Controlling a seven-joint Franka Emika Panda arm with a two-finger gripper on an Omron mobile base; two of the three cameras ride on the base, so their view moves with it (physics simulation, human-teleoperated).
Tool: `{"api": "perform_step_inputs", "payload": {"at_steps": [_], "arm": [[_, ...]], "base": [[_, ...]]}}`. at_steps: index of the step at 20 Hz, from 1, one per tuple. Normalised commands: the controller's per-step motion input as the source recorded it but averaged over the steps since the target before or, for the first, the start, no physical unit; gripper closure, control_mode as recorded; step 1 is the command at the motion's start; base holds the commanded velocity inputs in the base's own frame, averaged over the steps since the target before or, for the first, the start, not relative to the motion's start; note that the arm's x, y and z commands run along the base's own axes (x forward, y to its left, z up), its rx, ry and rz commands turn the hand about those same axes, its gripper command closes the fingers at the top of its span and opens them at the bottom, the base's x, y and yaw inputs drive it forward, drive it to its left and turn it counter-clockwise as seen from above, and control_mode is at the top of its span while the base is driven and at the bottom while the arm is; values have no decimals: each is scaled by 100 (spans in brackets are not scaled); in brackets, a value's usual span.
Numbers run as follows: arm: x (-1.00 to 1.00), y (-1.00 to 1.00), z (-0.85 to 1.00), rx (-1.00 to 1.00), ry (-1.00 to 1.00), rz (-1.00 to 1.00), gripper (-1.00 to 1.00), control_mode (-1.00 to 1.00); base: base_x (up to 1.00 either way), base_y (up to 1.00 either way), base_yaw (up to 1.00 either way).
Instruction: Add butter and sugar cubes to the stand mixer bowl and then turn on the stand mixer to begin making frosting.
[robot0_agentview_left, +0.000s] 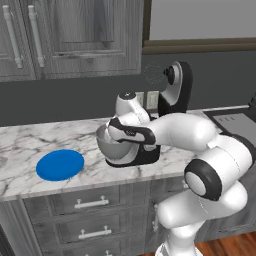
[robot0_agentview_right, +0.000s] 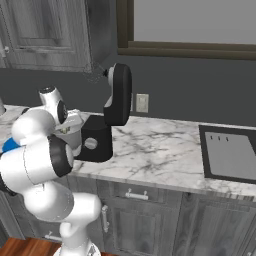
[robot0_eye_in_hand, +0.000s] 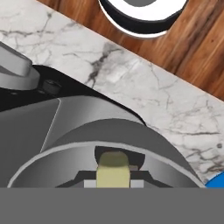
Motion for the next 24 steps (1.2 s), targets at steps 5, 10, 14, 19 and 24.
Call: {"api": "perform_step_inputs", "payload": {"at_steps": [5,10,14,19,24], "arm": [[19,0,-29,0,1,0,100,-100],[9,0,-39,0,5,0,100,-100],[1,6,-42,0,6,0,-100,-100],[-6,2,-7,0,0,0,-100,-100],[-57,0,50,2,-10,0,-100,-100]], "base": [[0,0,0],[0,0,0],[0,0,0],[0,0,0],[0,0,0]]}}
